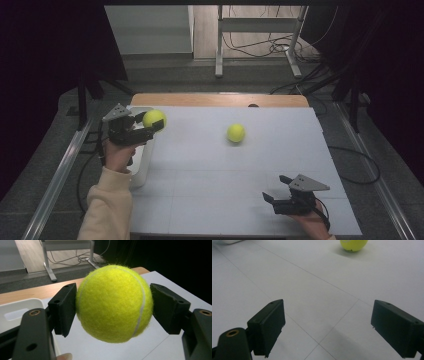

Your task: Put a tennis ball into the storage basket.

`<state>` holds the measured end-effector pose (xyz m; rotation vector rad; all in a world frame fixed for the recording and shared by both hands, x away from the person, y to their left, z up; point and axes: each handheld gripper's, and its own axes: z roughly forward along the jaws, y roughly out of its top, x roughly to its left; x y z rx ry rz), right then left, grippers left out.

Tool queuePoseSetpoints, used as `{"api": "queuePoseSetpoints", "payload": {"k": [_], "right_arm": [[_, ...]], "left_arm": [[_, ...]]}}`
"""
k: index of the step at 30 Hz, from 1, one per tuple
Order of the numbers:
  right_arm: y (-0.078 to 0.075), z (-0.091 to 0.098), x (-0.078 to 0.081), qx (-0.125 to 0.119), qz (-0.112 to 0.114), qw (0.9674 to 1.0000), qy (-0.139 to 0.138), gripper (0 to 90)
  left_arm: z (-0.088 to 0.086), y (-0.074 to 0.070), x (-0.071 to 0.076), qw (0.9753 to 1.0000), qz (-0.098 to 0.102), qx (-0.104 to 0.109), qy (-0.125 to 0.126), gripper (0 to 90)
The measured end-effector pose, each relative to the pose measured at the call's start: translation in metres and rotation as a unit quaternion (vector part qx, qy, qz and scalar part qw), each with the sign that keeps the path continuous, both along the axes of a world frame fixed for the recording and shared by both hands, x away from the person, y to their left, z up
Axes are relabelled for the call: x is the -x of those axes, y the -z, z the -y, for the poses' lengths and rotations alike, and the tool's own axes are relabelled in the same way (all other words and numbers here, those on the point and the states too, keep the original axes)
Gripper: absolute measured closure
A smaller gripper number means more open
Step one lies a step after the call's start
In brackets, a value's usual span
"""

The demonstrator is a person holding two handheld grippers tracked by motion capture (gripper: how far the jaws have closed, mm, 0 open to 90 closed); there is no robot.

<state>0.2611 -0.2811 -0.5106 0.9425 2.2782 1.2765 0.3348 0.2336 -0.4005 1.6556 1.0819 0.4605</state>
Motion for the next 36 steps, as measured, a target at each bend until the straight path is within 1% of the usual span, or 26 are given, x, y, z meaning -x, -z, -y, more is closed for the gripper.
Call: {"api": "queuePoseSetpoints", "payload": {"k": [3, 7, 13, 17, 20, 21, 23, 27, 34, 36], "right_arm": [[0.0, 0.001, 0.0, 0.001, 0.0, 1.0, 0.002, 12.7], [-0.001, 0.001, 0.0, 0.0, 0.002, 1.0, -0.001, 12.7], [-0.001, 0.003, 0.0, -0.005, 0.003, 1.0, -0.001, 12.7], [-0.001, 0.003, -0.001, -0.007, 0.002, 1.0, -0.003, 12.7], [-0.001, 0.002, 0.0, -0.006, 0.002, 1.0, -0.004, 12.7], [-0.001, 0.002, 0.0, -0.005, 0.001, 1.0, -0.003, 12.7], [-0.001, 0.002, 0.0, -0.006, 0.001, 1.0, -0.003, 12.7], [-0.001, 0.003, -0.001, -0.007, -0.001, 1.0, -0.001, 12.7], [0.0, 0.003, -0.001, -0.007, -0.001, 1.0, -0.001, 12.7], [0.0, 0.003, -0.001, -0.007, -0.001, 1.0, 0.0, 12.7]], "left_arm": [[-0.006, -0.001, -0.004, 0.9997, -0.011, -0.017, -0.015, 26.5], [-0.012, -0.003, -0.01, 0.9994, -0.018, -0.016, -0.025, 26.5], [-0.018, -0.001, -0.021, 0.9977, -0.032, -0.031, -0.051, 26.5], [-0.021, 0.001, -0.026, 0.9971, -0.039, -0.03, -0.058, 26.5], [-0.023, 0.004, -0.032, 0.9957, -0.048, -0.039, -0.068, 26.5], [-0.023, 0.004, -0.032, 0.9957, -0.048, -0.039, -0.068, 26.5], [-0.025, 0.005, -0.034, 0.9949, -0.053, -0.045, -0.074, 26.5], [-0.03, 0.008, -0.038, 0.9941, -0.063, -0.047, -0.074, 26.7], [-0.037, 0.009, -0.04, 0.9924, -0.069, -0.053, -0.086, 26.8], [-0.039, 0.009, -0.041, 0.9917, -0.072, -0.058, -0.09, 26.8]]}}
